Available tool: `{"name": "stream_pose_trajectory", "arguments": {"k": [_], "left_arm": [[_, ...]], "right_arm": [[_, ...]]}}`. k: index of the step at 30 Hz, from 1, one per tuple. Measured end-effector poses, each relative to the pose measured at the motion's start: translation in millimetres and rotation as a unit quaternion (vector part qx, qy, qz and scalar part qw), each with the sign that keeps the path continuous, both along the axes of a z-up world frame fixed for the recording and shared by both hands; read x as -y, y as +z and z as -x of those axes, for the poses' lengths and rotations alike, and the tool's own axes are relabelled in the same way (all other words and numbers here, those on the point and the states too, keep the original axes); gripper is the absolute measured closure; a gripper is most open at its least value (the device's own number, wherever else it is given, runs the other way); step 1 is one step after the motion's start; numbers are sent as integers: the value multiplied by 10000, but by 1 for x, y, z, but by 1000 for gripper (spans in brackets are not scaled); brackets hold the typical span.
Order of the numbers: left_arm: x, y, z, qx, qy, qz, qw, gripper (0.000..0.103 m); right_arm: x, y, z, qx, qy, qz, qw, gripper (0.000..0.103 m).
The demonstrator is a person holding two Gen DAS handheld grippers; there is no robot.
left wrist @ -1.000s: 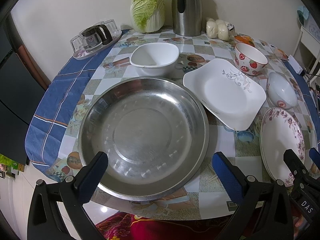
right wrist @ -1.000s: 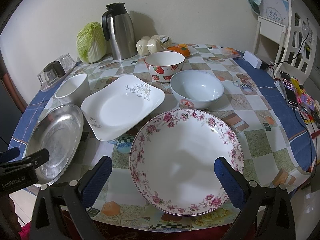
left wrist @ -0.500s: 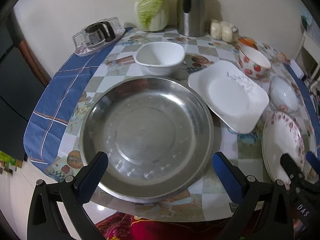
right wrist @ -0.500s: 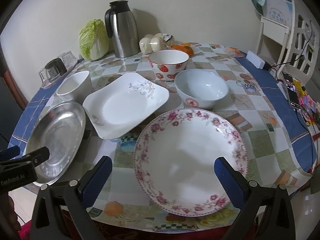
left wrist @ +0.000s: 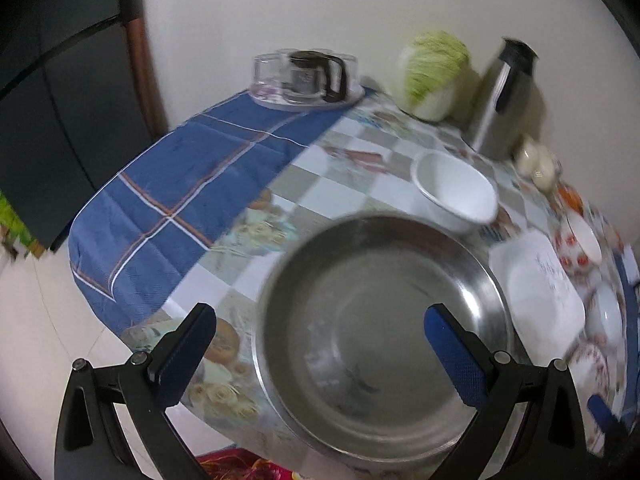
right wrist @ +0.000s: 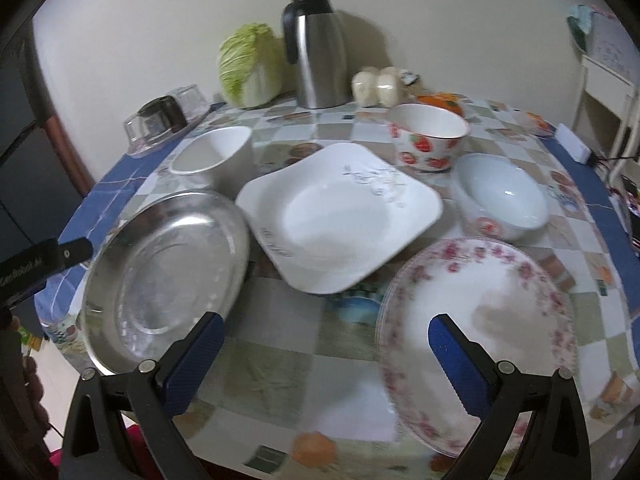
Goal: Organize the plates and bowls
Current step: 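Reach the left gripper to the steel basin rim and close while the right gripper grasps the rim too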
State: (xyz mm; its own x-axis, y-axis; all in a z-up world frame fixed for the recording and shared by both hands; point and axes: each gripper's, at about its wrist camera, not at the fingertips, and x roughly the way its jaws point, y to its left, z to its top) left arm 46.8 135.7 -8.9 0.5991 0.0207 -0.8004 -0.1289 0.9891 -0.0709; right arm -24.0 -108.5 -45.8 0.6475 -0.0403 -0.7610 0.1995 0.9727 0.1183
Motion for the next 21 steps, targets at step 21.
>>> {"name": "stream_pose_trajectory", "arguments": {"k": [21], "left_arm": [[-36,-51,-35,-852,168,336,9957,26]], "right_arm": [[-39,-34,-44,-546,426,-396,9968,28]]}}
